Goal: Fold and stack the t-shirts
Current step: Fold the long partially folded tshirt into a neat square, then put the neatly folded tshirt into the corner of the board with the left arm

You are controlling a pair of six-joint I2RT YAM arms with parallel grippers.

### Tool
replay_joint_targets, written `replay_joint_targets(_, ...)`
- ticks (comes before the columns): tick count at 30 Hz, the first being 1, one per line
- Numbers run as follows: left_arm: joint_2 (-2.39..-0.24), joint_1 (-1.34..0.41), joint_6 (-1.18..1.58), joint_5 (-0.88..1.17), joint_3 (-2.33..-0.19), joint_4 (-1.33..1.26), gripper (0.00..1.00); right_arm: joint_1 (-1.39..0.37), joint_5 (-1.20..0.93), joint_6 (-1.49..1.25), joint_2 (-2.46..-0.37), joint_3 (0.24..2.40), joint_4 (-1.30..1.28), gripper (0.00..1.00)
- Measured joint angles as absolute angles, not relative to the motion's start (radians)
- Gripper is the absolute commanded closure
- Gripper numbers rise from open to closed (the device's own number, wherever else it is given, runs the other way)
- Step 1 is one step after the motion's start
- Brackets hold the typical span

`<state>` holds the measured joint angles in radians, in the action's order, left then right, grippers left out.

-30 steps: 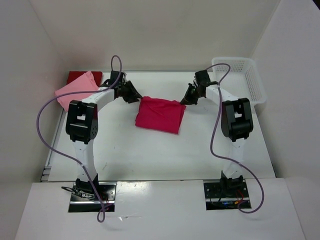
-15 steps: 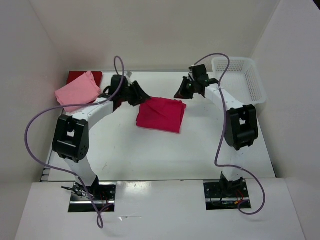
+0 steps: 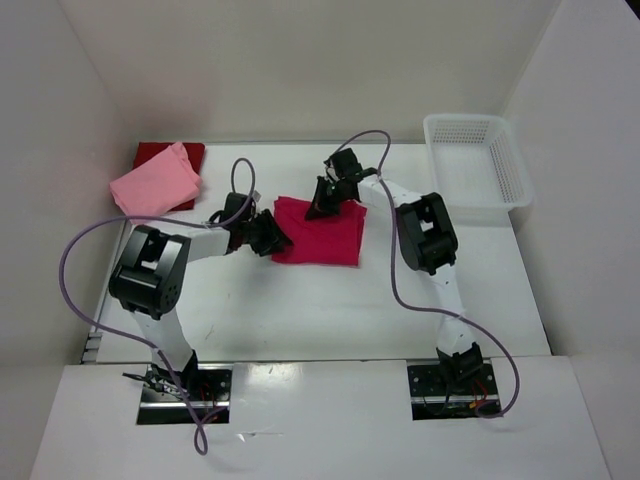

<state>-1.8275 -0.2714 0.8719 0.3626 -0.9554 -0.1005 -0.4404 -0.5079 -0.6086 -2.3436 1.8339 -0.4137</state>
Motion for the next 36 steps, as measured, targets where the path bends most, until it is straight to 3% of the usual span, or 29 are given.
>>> replay_joint_targets(7, -1.661, -0.277, 0.891, 0.342, -0.83, -0.036, 0.52, -0.422, -0.501, -0.614, -2.44, 1.963, -0.423, 1.0)
replay_joint_targets(13, -1.46, -0.277, 0.893, 0.317, -0.893, 0.084, 0.52, -0.377, -0.485, -0.609, -2.414, 1.972, -0.427, 0.97)
replay_joint_targets(15, -1.453, -0.277, 0.899, 0.323, -0.947, 0.074, 0.59, -0.364, -0.48, -0.604, -2.352, 1.9, -0.42, 0.96)
replay_joint_targets(19, -1.578, -0.277, 0.918, 0.356, -1.064, 0.007, 0.7, -0.352, -0.505, -0.602, -2.167, 1.715, -0.405, 0.96)
replay_joint_targets(24, -1.816, -0.271, 0.931, 0.376, -1.159, -0.038, 0.72, -0.352, -0.559, -0.607, -1.979, 1.465, -0.309, 0.97)
replay_joint_targets(29, -1.991, -0.238, 0.943, 0.384, -1.253, -0.048, 0.72, -0.35, -0.576, -0.614, -1.966, 1.264, -0.255, 0.99)
replay_joint_targets(36, -2.054, -0.156, 0.942, 0.385, -1.289, -0.081, 0.57, -0.338, -0.567, -0.624, -1.966, 1.137, -0.235, 0.99)
